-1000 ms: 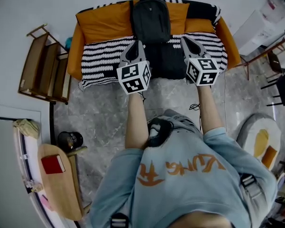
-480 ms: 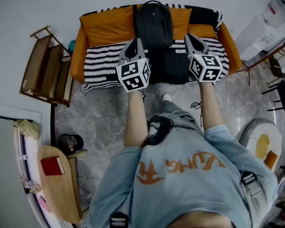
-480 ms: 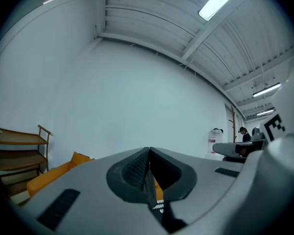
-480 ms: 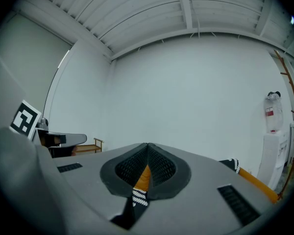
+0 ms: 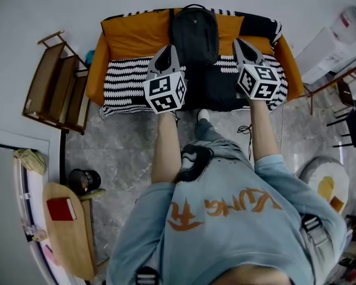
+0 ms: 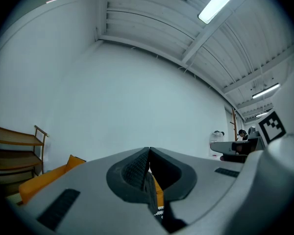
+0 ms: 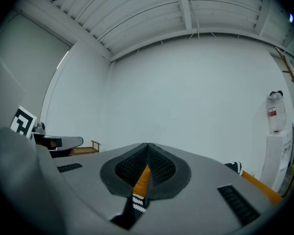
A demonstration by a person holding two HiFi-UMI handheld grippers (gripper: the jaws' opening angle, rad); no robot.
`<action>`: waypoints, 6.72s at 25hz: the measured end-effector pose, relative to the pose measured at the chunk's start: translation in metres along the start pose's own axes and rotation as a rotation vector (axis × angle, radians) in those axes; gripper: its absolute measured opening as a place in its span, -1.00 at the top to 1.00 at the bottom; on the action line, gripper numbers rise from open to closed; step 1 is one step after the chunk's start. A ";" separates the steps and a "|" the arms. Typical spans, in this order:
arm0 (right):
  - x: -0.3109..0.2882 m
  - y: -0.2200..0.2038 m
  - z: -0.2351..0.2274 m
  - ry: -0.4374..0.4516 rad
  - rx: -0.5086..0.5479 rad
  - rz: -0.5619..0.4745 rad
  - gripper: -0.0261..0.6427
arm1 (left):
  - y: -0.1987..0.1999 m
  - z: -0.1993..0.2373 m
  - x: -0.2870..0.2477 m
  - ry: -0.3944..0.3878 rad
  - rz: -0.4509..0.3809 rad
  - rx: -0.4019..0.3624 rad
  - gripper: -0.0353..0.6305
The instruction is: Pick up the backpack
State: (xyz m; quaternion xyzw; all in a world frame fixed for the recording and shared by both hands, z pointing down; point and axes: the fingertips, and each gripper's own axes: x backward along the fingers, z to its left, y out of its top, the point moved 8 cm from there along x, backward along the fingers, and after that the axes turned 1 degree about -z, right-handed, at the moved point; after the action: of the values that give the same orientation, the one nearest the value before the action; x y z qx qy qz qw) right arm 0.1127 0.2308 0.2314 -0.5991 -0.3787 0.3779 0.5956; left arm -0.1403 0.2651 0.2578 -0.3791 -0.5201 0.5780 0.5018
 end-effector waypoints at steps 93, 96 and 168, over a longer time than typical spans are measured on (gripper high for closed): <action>-0.408 -0.316 -0.242 -0.128 -0.332 0.662 0.93 | -0.345 0.132 -0.432 0.253 0.766 0.231 0.83; -0.410 -0.329 -0.242 -0.150 -0.336 0.689 0.93 | -0.357 0.140 -0.440 0.234 0.796 0.215 0.83; -0.469 -0.399 -0.266 -0.222 -0.360 0.855 0.78 | -0.419 0.226 -0.492 0.084 0.932 0.327 0.61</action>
State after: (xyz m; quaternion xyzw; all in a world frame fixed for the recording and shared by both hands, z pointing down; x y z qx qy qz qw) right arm 0.1511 -0.3059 0.6324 -0.7509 -0.2189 0.5793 0.2294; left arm -0.1762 -0.2831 0.6669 -0.5104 -0.1772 0.7992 0.2635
